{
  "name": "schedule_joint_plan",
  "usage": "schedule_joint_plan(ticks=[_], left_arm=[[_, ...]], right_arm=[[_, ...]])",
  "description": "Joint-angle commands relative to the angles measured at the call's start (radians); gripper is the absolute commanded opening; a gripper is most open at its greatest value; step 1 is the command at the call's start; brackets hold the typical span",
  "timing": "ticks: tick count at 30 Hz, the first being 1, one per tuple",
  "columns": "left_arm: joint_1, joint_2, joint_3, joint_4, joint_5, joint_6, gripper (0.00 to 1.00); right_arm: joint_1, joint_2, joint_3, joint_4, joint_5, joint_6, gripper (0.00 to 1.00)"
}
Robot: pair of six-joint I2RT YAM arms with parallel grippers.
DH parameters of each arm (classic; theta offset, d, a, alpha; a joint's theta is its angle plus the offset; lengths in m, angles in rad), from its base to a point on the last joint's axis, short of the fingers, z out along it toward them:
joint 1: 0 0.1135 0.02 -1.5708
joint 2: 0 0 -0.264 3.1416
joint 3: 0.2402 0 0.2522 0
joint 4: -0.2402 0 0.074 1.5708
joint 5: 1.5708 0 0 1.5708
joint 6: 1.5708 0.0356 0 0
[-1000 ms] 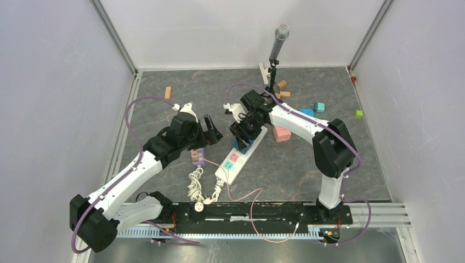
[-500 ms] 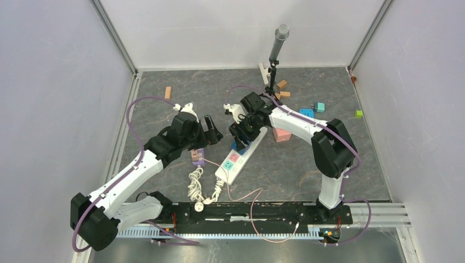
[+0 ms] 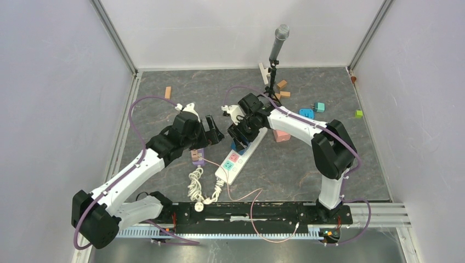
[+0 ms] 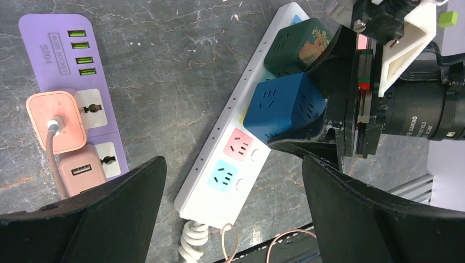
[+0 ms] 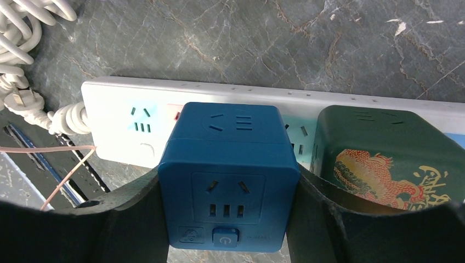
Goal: Insert the plug
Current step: Insert the plug into the socket.
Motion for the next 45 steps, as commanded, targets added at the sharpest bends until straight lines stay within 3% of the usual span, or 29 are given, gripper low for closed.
schedule_joint_plan(ticks=[1,31,45], left_arm=[[0.002,0.009,0.021,0.038,0.009,0.032,1.0],[0.003,0.029,0.03,0.038,0.02,0.036,1.0],[0.003,0.021,0.03,0.038,0.02,0.036,1.0]], right_arm=[[0.011,0.004,-0.015,-0.013,0.135,-0.042,0.0],[0.034,-0.011,0.048,-0.108,0.245,-0.102,0.0],[0.083,0.035,-0.004,-0.084,0.301,-0.108,0.0]])
